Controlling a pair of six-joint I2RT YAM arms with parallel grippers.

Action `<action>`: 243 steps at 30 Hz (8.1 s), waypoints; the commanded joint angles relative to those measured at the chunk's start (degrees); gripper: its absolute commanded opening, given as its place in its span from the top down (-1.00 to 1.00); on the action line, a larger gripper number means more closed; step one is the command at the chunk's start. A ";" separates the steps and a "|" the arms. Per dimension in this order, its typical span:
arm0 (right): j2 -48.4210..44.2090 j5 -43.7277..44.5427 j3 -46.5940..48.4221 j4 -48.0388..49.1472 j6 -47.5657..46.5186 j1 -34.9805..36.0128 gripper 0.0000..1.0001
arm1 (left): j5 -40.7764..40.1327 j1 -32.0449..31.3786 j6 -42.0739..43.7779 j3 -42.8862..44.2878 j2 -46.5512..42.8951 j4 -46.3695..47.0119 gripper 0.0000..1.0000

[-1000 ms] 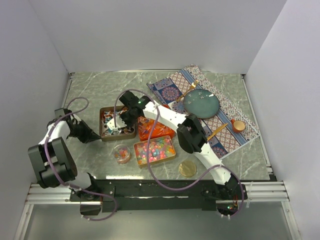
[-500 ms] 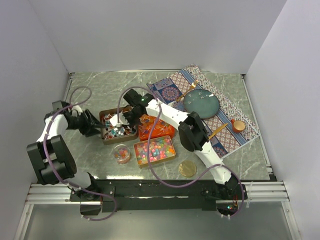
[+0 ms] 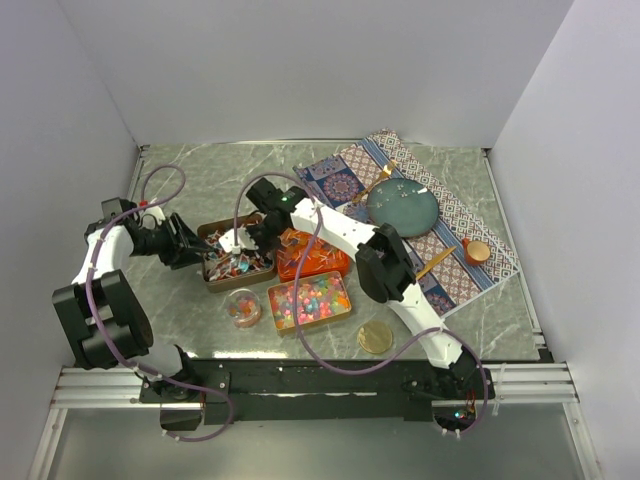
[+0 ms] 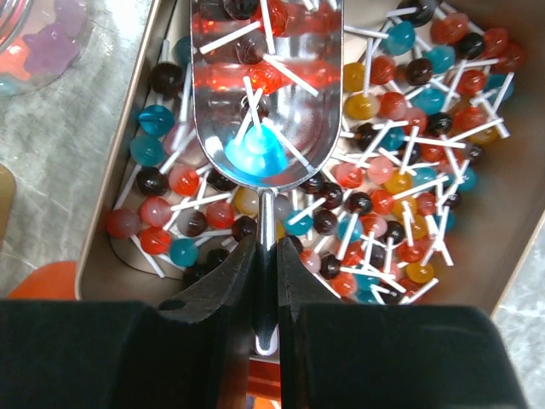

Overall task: Pack the candies
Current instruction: Scoop the fake candies from the storage box, then place the fake candies in the packing bottle, then scoop the fake candies from the storage box.

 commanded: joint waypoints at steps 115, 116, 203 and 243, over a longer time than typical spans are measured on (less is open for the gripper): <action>-15.23 -4.42 -9.95 4.00 9.84 -9.22 1.00 | -12.92 -5.94 -4.71 6.64 9.91 14.54 0.17; -15.93 -4.60 -10.83 4.35 10.28 -9.48 1.00 | -13.09 -5.68 -4.71 6.82 9.73 14.36 0.17; -43.18 46.63 -37.37 0.39 18.21 -10.63 1.00 | -23.29 -18.50 -10.07 14.38 20.45 15.77 0.03; -17.43 41.98 -8.02 -6.37 19.25 5.72 1.00 | -26.45 -7.43 -0.32 12.35 15.44 9.79 0.04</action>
